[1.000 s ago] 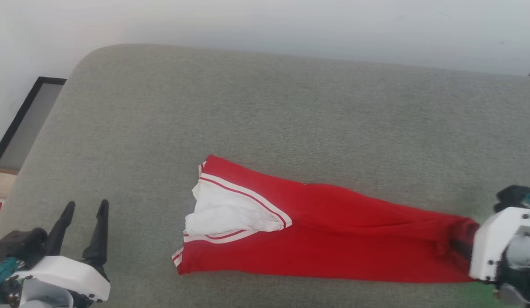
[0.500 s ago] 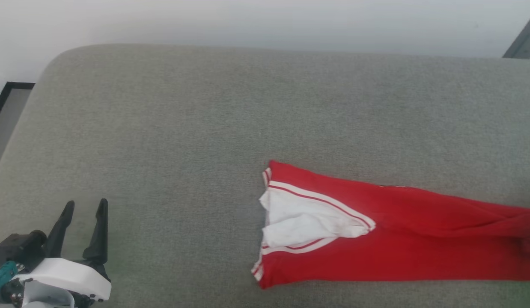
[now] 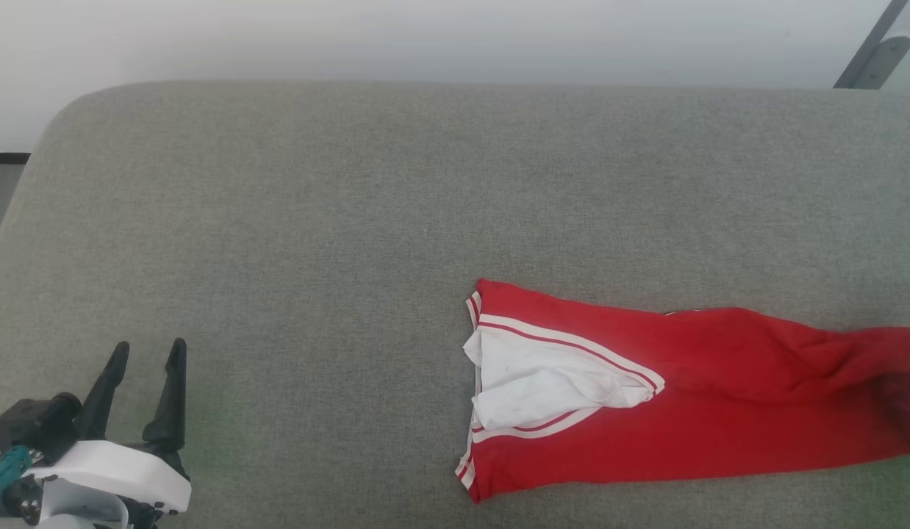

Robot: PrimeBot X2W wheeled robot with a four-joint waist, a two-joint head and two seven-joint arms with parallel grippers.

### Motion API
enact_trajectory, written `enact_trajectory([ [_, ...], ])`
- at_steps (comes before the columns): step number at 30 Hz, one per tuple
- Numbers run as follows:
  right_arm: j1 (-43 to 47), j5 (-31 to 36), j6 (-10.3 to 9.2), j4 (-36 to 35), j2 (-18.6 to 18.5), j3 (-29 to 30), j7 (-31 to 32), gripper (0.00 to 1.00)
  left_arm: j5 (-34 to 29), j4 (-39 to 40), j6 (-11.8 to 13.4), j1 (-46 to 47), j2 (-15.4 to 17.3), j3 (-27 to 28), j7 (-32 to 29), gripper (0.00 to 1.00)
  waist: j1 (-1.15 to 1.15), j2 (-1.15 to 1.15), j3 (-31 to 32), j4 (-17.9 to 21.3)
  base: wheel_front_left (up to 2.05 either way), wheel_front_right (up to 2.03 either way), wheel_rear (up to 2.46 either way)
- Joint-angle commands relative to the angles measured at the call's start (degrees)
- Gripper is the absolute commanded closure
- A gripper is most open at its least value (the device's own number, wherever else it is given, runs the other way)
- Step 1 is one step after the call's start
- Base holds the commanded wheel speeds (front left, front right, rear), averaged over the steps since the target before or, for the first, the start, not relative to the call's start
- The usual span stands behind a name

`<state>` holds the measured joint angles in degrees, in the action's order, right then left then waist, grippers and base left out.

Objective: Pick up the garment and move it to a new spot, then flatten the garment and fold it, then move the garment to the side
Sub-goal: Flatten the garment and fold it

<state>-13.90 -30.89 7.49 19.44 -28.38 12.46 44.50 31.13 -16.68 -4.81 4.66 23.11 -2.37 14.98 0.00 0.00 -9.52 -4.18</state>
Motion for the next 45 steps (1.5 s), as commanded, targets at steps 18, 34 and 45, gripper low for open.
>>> enact_trajectory([
  [18, 1.1, -4.5, 0.01, -21.5, 10.8, -20.3, 6.2, 1.00, -1.7, -1.7, -1.5, 2.8, -2.1, -1.9, 0.2, 0.00, 0.00, 0.00, 1.7, -4.6, 0.00, 0.00, 0.00],
  [34, -6.6, -5.2, 0.01, -8.0, 14.6, -33.2, -1.1, 0.62, -1.9, -4.3, -2.4, 5.6, -3.6, -4.5, 0.2, 0.00, 0.00, 0.00, 2.9, -9.8, 0.00, 0.00, 0.00],
  [45, -6.4, -8.0, 0.01, -10.3, 11.4, -34.2, -5.6, 0.00, -0.9, -5.0, -2.5, 2.8, -2.6, -2.8, 0.2, 0.00, 0.00, 0.00, 6.1, -6.6, 0.00, 0.00, 0.00],
])
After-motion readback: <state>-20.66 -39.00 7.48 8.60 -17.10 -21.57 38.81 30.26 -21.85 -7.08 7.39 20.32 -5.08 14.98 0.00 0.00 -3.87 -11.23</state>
